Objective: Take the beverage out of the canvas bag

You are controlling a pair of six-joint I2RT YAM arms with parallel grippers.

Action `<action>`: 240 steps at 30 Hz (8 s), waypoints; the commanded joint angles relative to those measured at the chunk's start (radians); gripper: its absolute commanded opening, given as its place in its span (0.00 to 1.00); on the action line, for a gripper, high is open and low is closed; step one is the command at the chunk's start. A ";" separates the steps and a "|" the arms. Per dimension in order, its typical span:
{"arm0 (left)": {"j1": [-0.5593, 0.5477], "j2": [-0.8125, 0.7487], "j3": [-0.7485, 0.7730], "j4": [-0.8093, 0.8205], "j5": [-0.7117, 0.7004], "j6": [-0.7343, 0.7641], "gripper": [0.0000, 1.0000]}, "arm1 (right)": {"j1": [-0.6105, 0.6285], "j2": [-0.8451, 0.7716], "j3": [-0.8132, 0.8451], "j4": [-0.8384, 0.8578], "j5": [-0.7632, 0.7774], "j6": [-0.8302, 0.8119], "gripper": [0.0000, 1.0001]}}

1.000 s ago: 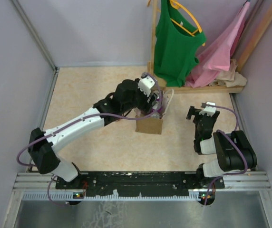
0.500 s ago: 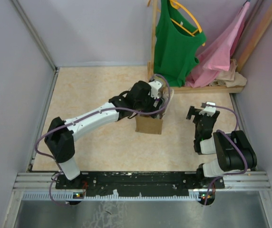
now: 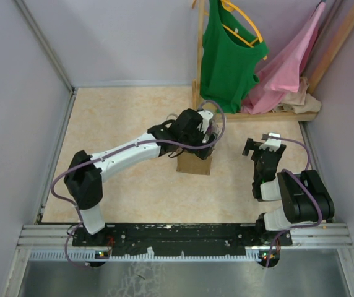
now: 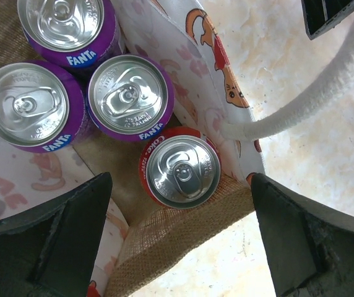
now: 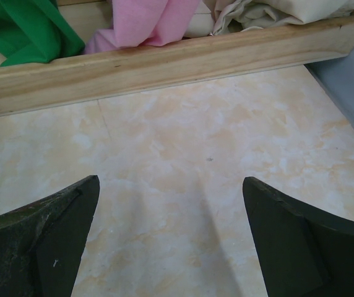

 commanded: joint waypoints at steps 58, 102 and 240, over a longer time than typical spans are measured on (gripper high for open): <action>-0.011 0.185 0.013 -0.186 -0.006 -0.044 0.00 | -0.003 -0.004 0.017 0.033 0.002 0.004 0.99; 0.061 0.056 0.595 -0.395 -0.088 0.233 0.00 | -0.002 -0.004 0.017 0.033 0.001 0.004 0.99; 0.109 -0.072 0.033 0.021 0.176 0.143 0.99 | -0.002 -0.004 0.017 0.034 0.001 0.003 0.99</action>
